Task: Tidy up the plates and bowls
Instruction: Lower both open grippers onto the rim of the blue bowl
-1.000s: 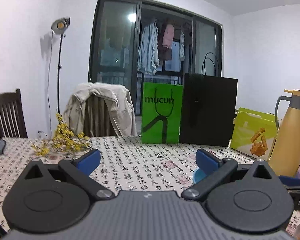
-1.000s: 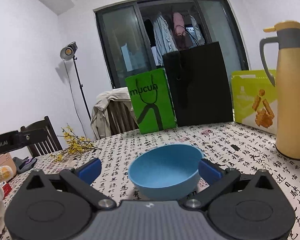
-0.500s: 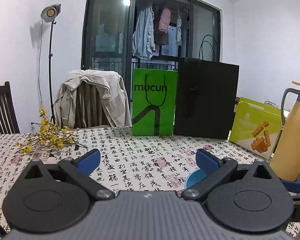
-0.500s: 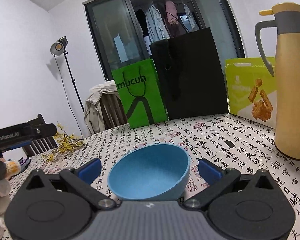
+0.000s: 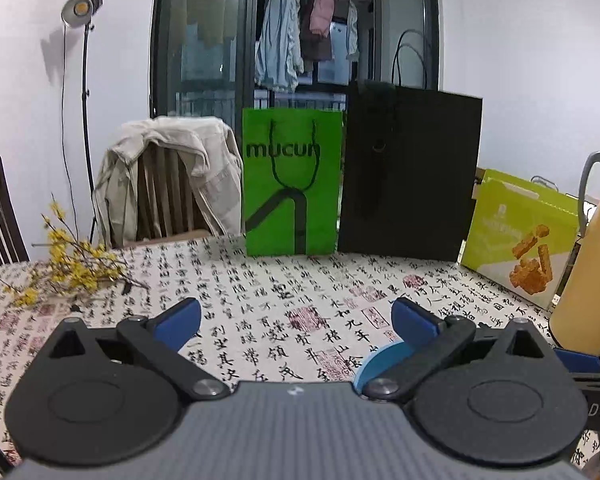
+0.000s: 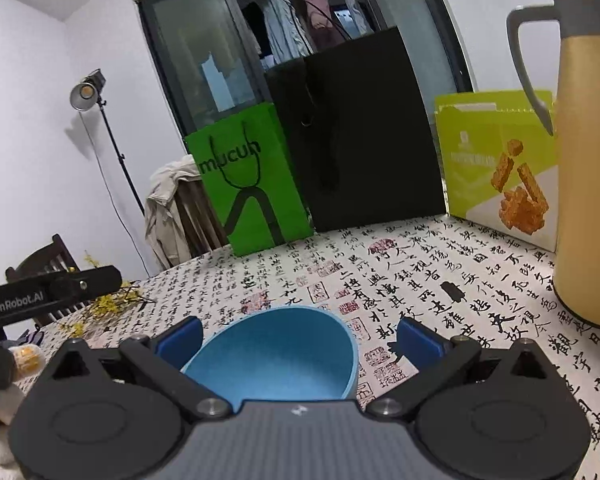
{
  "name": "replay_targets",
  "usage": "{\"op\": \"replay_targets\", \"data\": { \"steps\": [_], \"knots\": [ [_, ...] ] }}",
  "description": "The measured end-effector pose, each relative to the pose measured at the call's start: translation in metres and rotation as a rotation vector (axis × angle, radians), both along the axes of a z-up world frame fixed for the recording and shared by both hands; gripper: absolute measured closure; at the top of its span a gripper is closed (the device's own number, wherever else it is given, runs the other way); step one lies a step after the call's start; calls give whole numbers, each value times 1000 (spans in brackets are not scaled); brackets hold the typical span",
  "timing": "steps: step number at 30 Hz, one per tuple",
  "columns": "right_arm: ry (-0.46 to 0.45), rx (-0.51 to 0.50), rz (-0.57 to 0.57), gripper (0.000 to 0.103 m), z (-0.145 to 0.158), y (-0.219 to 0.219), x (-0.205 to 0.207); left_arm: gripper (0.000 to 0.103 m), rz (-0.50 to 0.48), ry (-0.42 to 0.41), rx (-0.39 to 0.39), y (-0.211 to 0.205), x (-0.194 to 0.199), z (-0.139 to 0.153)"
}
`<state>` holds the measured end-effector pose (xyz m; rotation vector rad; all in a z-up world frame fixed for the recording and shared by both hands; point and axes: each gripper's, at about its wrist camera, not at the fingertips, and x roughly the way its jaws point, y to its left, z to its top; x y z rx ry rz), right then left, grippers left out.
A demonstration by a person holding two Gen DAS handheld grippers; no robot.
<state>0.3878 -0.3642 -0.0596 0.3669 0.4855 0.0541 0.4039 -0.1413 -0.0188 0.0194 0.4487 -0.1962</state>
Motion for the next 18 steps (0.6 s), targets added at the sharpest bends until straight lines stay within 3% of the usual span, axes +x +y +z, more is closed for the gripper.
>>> {"op": "replay_targets", "data": {
  "steps": [5, 11, 18],
  "knots": [
    [64, -3, -35, 0, -11, -3, 23, 0, 25, 20, 68, -16, 21, -14],
    [149, 5, -63, 0, -31, -6, 39, 0, 10, 134, 54, -24, 44, -35],
    [186, -3, -87, 0, -48, -7, 45, 0, -11, 171, 90, -36, 48, -51]
  ]
}}
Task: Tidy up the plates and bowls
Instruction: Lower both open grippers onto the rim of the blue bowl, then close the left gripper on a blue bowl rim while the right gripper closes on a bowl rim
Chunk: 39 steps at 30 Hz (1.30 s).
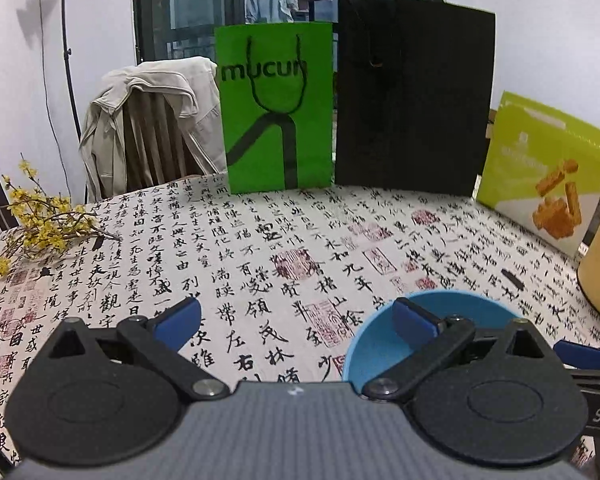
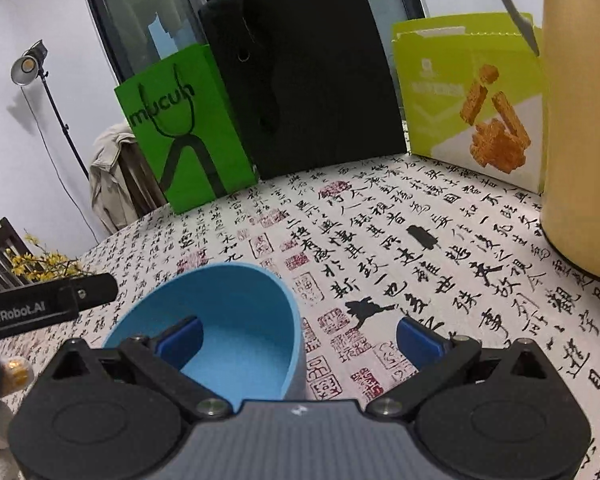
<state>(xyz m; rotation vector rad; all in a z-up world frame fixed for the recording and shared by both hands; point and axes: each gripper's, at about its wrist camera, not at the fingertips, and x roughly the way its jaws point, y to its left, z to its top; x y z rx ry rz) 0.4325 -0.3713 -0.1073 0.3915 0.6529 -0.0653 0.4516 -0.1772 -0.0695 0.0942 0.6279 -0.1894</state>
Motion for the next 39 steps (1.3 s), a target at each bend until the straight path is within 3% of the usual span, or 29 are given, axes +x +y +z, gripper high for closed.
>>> {"op": "replay_targets", "data": {
  "steps": [11, 16, 22, 25, 29, 32, 39],
  "knots": [
    [28, -16, 15, 14, -8, 10, 4, 5, -43, 58, 36, -18, 0, -12],
    [44, -23, 28, 32, -9, 16, 5, 17, -64, 84, 52, -26, -2, -16],
    [75, -33, 27, 50, -13, 20, 6, 19, -65, 97, 62, -33, -3, -21],
    [85, -32, 30, 54, -13, 22, 7, 27, -67, 103, 73, -37, -2, -23],
    [99, -27, 40, 67, -14, 24, 8, 37, -61, 114, 72, -38, -3, -24],
    [110, -20, 34, 71, -16, 24, 8, 52, -61, 129, 67, -39, -3, -25],
    [112, -26, 21, 78, -19, 22, 5, 67, -69, 118, 77, -41, -5, -26]
  ]
}}
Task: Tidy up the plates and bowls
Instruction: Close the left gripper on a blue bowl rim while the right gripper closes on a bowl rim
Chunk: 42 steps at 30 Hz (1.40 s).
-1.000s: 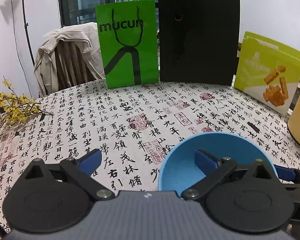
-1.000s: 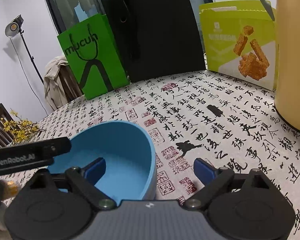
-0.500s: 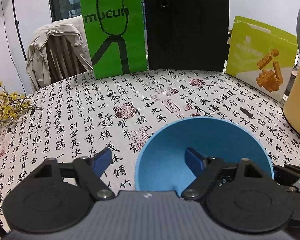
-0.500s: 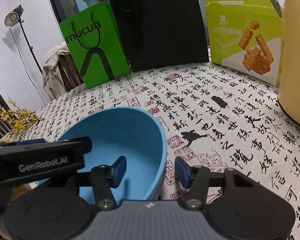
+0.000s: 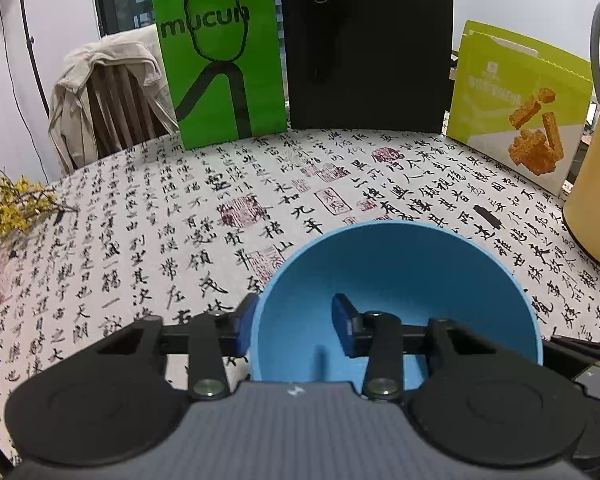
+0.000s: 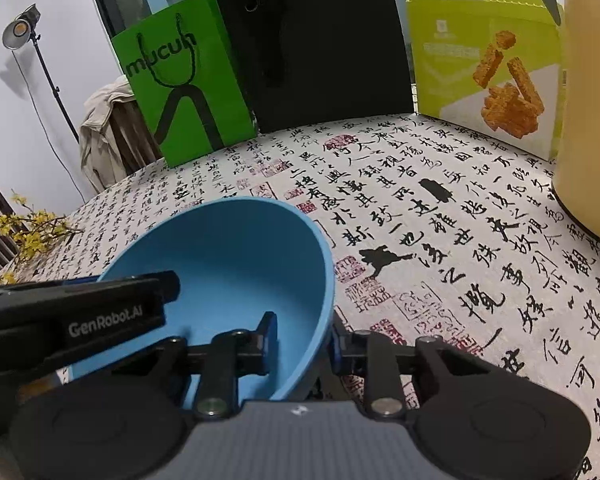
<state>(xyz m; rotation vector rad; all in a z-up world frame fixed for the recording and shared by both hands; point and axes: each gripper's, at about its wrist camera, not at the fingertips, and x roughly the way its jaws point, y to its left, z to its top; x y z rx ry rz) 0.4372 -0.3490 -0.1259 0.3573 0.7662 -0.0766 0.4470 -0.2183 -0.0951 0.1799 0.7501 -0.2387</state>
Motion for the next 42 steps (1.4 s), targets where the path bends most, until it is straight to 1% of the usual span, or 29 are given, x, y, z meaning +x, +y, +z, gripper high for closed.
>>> {"op": "replay_targets", "data": {
  "steps": [2, 4, 7, 10, 16, 18, 30, 42],
  "knots": [
    [4, 2, -5, 79, 0, -1, -1, 75, 5, -6, 8, 1, 1, 1],
    [6, 3, -7, 79, 0, -1, -1, 80, 12, -5, 18, 2, 2, 2],
    [4, 11, -16, 82, 0, -2, -2, 83, 18, -8, 39, 2, 2, 1],
    [2, 12, -22, 84, 1, -3, -3, 83, 22, -14, 50, 1, 0, 1],
    [1, 12, -28, 90, 1, -4, -7, 83, 24, -24, 60, 0, -4, 2],
    [1, 14, -27, 91, 2, -5, -9, 83, 24, -24, 60, 0, -6, 2],
    [-3, 34, -19, 91, 4, -4, -12, 84, 37, -20, 43, 7, -9, 7],
    [-30, 50, -22, 91, 14, 0, -18, 84, 27, -62, 28, 13, -21, 21]
  ]
}}
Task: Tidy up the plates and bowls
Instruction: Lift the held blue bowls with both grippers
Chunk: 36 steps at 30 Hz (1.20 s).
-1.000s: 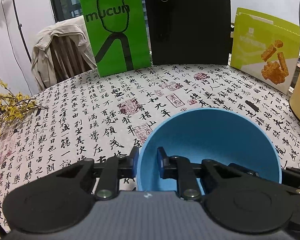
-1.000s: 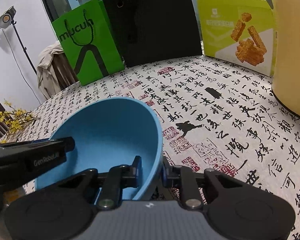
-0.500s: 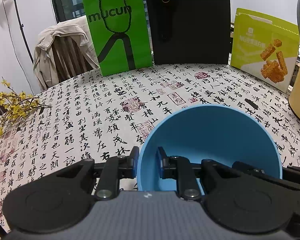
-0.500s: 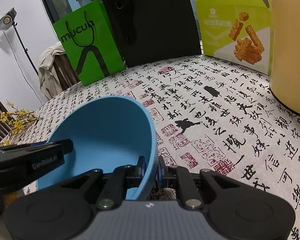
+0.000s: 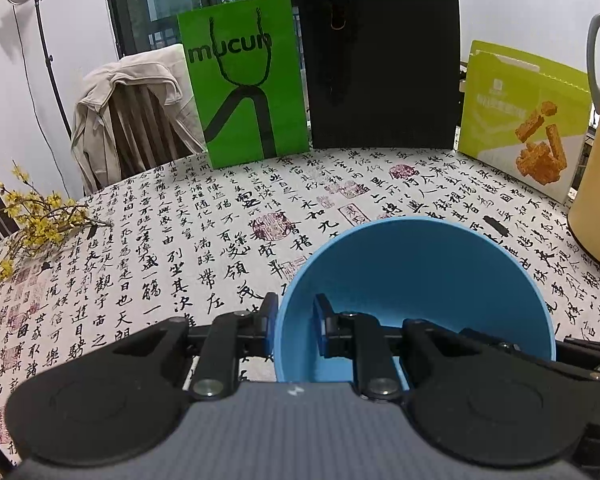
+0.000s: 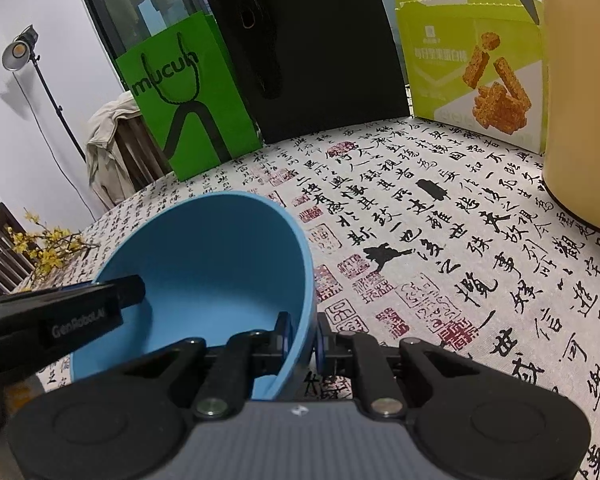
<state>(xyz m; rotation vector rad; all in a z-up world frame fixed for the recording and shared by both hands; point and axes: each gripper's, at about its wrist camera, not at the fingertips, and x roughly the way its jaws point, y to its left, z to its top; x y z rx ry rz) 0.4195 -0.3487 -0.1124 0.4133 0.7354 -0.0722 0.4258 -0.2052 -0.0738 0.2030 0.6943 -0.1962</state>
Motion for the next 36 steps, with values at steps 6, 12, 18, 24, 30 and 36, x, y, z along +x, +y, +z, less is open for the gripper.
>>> {"op": "replay_targets", "data": {
  "steps": [6, 12, 18, 24, 30, 36],
  "knots": [
    [-19, 2, 1, 91, 8, 3, -7, 84, -2, -12, -17, 6, -7, 7],
    [-41, -5, 1, 91, 17, 9, -16, 84, -3, -30, -31, 13, -18, 15],
    [-60, -9, 3, 91, 27, 15, -25, 84, -3, -49, -58, 22, -27, 24],
    [-79, -12, 7, 91, 37, 21, -34, 84, -7, -66, -74, 32, -37, 32],
    [-100, -19, 13, 91, 46, 30, -43, 84, -8, -85, -89, 42, -48, 39],
    [-119, -25, 19, 91, 52, 37, -50, 84, -10, -111, -92, 50, -58, 44]
  ]
}}
